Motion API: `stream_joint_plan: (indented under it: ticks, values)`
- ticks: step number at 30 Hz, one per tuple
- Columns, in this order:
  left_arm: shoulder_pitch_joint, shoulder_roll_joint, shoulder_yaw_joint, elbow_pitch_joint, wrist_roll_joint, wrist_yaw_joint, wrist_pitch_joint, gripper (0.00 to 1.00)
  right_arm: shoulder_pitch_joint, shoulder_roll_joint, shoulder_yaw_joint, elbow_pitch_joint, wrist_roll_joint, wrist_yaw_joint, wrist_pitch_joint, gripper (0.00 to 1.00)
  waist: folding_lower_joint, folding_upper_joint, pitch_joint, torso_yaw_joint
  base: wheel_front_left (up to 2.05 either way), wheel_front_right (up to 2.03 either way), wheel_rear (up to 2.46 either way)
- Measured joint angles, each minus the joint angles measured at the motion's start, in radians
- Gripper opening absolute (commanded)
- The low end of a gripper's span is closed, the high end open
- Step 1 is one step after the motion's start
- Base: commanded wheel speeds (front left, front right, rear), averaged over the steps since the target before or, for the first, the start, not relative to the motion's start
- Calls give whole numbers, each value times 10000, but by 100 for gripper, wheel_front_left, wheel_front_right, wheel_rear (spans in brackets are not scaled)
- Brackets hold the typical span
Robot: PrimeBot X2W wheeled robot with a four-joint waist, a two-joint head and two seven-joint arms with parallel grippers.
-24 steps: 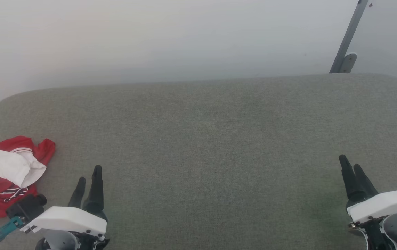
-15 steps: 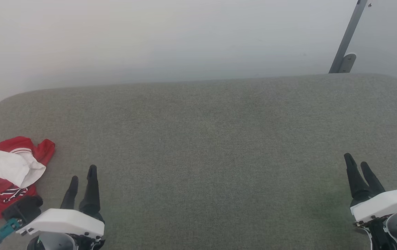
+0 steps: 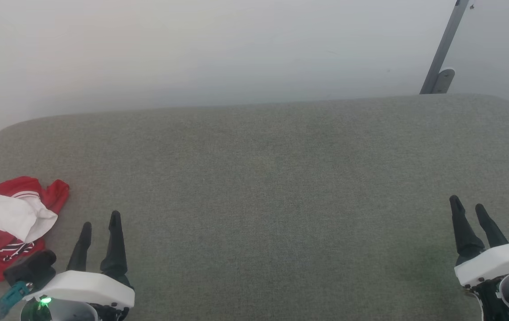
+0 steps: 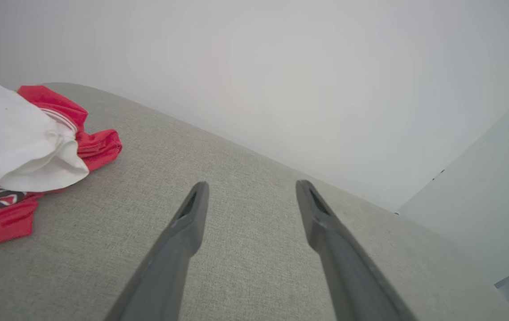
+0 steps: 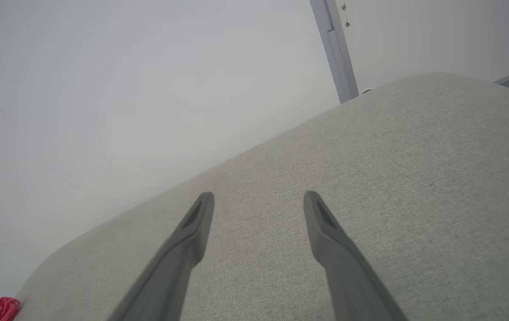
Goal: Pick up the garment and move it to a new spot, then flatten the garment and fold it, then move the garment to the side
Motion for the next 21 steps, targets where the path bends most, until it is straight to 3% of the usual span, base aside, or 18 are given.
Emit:
stream_joint_plan:
  ticks: [21]
  values:
    - [183, -165, 33, -240, 2121, -8, -508, 100, -99, -330, 10, 56, -1747, 0, -454, 100, 0, 0, -4, -47, 0, 0, 0]
